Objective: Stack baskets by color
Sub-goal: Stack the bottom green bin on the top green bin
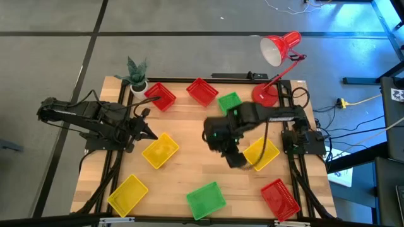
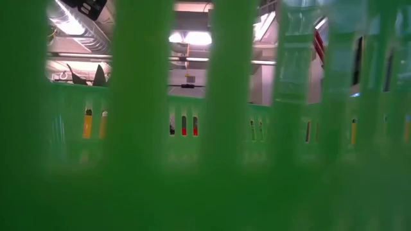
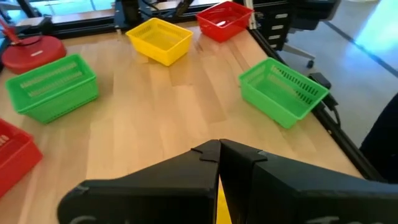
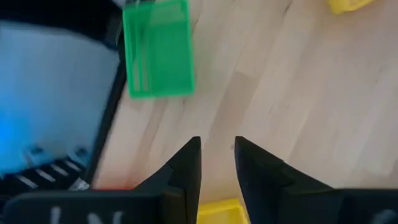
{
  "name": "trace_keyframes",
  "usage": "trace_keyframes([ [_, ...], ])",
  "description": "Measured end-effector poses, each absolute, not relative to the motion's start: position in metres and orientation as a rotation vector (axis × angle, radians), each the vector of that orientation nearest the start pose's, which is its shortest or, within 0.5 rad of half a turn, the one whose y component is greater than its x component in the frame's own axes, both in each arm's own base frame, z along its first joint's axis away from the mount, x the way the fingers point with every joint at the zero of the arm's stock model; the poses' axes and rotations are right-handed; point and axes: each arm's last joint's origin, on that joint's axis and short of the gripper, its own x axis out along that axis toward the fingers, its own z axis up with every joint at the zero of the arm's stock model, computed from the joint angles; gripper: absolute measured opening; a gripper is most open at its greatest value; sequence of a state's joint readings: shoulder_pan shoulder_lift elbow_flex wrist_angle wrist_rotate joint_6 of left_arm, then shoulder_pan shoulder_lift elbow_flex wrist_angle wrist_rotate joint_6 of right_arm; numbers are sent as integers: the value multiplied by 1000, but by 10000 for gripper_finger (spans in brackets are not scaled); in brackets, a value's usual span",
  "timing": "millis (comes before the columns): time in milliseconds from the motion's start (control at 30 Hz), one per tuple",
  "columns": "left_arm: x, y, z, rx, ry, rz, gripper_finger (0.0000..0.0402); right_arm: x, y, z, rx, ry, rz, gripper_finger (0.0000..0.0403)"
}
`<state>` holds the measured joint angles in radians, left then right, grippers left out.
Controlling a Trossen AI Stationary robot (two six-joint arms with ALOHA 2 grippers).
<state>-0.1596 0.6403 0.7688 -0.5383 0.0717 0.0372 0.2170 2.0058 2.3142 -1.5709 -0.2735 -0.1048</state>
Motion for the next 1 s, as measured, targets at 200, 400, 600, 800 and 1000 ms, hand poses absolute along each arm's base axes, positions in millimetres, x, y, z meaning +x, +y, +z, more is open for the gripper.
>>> trace_keyframes([
  [200, 129, -27, 334, 137, 387, -227, 0, 369, 113, 349, -88, 1328, 509, 96],
  [400, 130, -29, 355, 197, 506, -173, 0, 384, 132, 304, -48, 1291, 494, 96],
  [600, 131, -32, 365, 245, 543, -210, 0, 395, 147, 262, -62, 1170, 530, 96],
  [800, 130, -34, 364, 267, 545, -228, 0, 398, 162, 228, -43, 1072, 550, 96],
  [1000, 128, -36, 362, 276, 574, -248, 0, 392, 174, 203, -88, 1015, 537, 96],
])
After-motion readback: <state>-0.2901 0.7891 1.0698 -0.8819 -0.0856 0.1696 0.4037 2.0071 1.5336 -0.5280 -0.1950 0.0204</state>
